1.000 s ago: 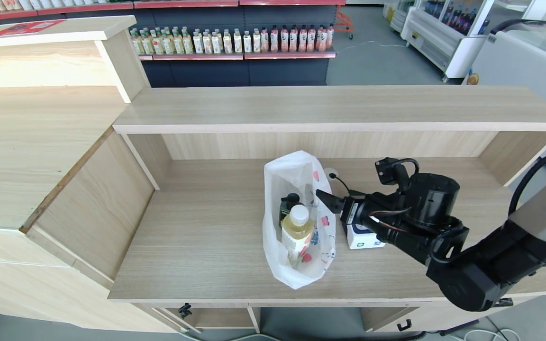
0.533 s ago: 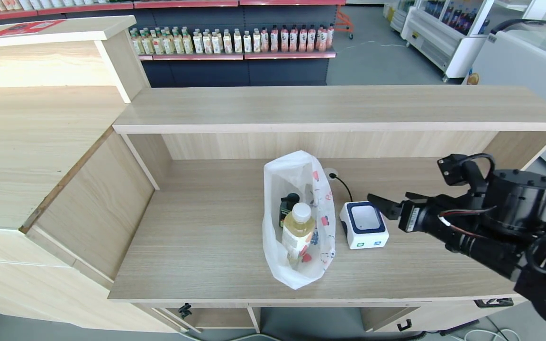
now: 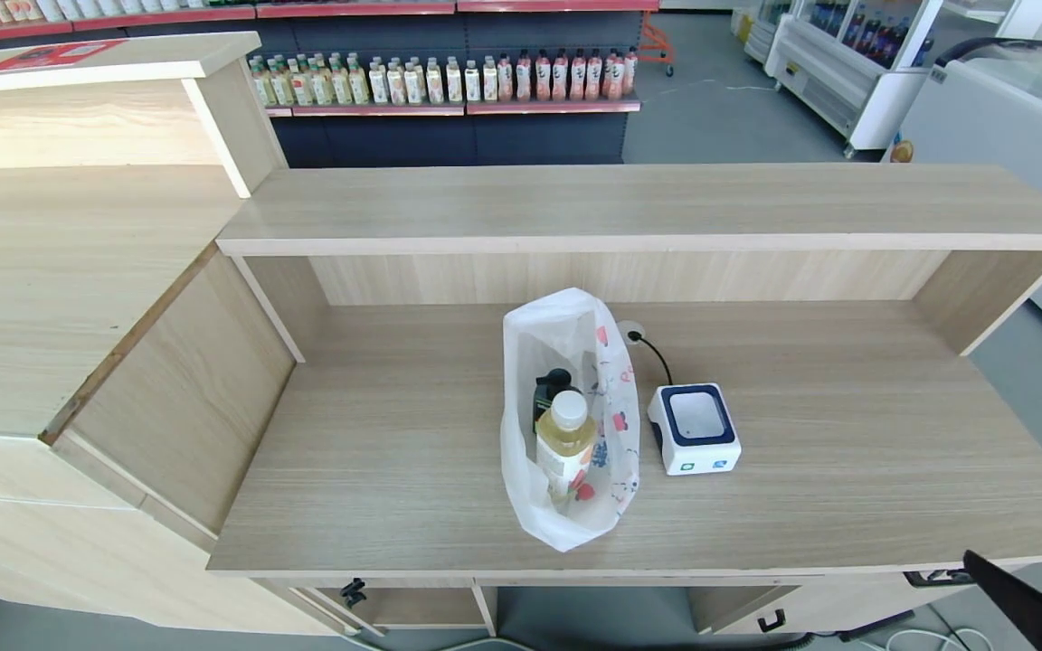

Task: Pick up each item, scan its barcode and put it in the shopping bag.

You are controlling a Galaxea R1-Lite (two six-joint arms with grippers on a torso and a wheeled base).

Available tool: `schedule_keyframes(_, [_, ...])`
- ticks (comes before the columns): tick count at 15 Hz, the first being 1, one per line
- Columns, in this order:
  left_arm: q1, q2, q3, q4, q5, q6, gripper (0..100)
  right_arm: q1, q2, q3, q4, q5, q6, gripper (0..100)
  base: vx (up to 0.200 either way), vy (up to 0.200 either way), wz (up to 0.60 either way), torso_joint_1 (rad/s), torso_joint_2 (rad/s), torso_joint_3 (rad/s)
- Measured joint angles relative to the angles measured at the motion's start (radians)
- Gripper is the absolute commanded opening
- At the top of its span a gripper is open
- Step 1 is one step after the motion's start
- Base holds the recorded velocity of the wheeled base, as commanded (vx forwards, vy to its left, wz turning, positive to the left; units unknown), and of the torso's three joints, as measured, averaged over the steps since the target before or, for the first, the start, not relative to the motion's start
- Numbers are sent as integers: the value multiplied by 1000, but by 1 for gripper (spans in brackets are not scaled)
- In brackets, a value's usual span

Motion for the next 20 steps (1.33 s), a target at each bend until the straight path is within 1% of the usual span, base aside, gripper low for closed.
schedule_keyframes(2, [0,0,0,0,0,0,100,-59,-297,33,214,29,-28,100,0,0,0,0,0,0])
schedule_keyframes(4, [0,0,0,0,0,0,100,-104,-513,57,402,49,-34,100,0,0,0,0,0,0])
schedule_keyframes(5, [0,0,0,0,0,0,100,-126,-589,68,446,53,-33,100,0,0,0,0,0,0])
schedule_keyframes(7, [0,0,0,0,1,0,100,-141,-669,76,450,54,-25,100,0,0,0,0,0,0])
schedule_keyframes(10, [0,0,0,0,0,0,100,-146,-717,77,449,54,-18,100,0,0,0,0,0,0])
schedule_keyframes(20, [0,0,0,0,0,-4,100,-146,-734,78,449,54,-14,100,0,0,0,0,0,0])
